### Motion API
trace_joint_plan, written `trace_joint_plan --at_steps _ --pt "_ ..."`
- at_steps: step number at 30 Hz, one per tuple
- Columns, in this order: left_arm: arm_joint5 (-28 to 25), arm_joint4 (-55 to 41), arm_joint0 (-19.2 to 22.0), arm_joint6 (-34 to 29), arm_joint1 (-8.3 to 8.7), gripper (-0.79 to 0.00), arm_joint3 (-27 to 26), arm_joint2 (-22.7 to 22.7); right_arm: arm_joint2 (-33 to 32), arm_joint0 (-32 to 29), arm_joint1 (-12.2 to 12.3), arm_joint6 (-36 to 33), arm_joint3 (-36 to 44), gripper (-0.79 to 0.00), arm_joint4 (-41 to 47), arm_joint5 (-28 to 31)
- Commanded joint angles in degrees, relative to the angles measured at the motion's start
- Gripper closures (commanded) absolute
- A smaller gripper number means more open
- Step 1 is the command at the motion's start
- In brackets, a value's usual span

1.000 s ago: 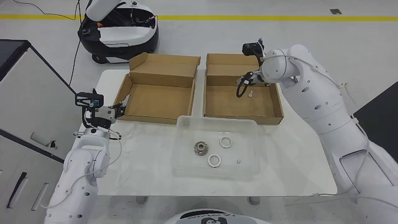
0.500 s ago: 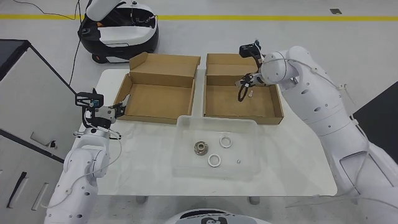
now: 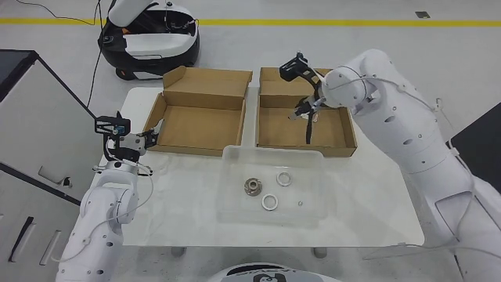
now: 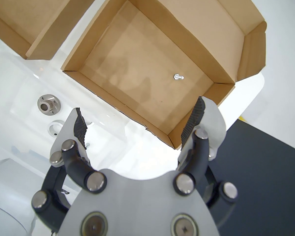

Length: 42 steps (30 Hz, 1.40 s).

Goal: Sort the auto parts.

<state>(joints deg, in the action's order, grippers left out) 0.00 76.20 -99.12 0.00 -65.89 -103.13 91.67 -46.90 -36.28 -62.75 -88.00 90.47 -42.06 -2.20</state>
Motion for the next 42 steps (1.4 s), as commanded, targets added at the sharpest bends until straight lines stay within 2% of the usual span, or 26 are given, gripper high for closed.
trace_joint_plan --at_steps 1,13,30,36,42 --pt "0.0 0.0 0.0 0.0 0.00 -0.785 0.0 0.0 1.8 0.9 0.4 0.0 1.2 -0.785 1.8 0.4" --pt "0.0 0.0 0.0 0.0 0.00 -0.785 0.0 0.0 14.9 9.1 4.9 0.0 6.7 -0.785 12.5 -0.2" --pt "0.0 0.0 0.0 0.0 0.00 -0.785 0.0 0.0 29.2 22.0 17.0 0.0 13.3 -0.785 26.6 13.7" --pt "0.0 0.0 0.0 0.0 0.00 -0.785 0.0 0.0 31.3 23.9 19.7 0.0 16.8 -0.785 30.6 16.8" --pt "0.0 0.0 0.0 0.0 0.00 -0.785 0.0 0.0 33.2 24.4 21.3 0.0 19.8 -0.785 34.6 18.5"
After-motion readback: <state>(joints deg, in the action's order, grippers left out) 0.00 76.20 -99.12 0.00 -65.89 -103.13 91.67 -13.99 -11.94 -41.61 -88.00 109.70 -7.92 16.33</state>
